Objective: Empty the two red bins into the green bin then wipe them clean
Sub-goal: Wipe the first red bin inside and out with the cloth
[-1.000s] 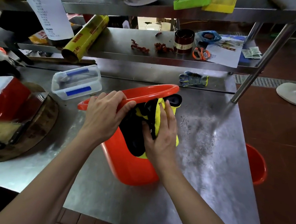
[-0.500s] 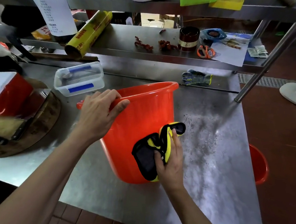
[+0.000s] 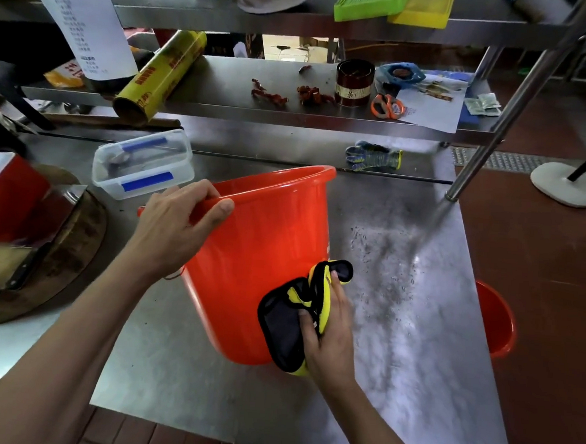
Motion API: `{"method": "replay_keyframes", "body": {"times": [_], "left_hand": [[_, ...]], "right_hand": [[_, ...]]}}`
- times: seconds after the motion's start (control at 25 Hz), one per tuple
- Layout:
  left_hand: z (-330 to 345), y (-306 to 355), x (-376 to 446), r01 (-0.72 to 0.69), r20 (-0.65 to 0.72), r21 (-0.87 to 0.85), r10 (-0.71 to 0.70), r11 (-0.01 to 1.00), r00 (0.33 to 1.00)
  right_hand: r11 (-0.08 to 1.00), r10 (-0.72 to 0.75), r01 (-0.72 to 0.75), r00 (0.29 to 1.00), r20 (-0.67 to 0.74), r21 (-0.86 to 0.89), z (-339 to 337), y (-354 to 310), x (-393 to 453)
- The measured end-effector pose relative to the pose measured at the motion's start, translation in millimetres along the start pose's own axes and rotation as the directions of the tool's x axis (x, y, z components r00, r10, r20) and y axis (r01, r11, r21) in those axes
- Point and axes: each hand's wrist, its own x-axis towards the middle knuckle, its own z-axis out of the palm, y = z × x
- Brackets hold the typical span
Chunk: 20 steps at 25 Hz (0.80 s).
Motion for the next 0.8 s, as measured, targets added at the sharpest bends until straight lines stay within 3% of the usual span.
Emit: {"method": "replay_keyframes", "body": {"times": [0.12, 0.32, 0.44, 0.6, 0.8], "left_hand": [[-8.5, -1.0, -6.0, 0.064, 0.033, -0.080, -0.062, 0.995, 0.998], [-18.3, 0.4, -7.7, 0.115, 0.059, -0.040, -0.113, 0.993, 0.992], [-27.7, 0.0, -9.0, 0.072, 0.120, 0.025, -0.074, 0.997, 0.990], [-33.4, 15.1, -2.9, 0.067, 0.160, -0.012, -0.064, 0.998, 0.985], [-15.5, 45.7, 18.3, 0.106, 0.214, 0.259, -0.164, 0.960, 0.963]], "right_hand": [[1.000, -0.008, 0.008, 1.000, -0.003, -0.004, 0.7, -11.3, 7.6], [1.000, -0.021, 0.021, 1.000, 0.008, 0.003, -0.1, -24.5, 14.6], [1.000, -0.025, 0.025, 1.000, 0.019, -0.009, 0.5, -25.5, 13.4], [0.999, -0.048, 0.049, 0.998, 0.040, -0.023, 2.8, -28.2, 11.8], [0.995, -0.095, 0.097, 0.994, 0.054, -0.020, 4.6, -26.3, 5.5]]}}
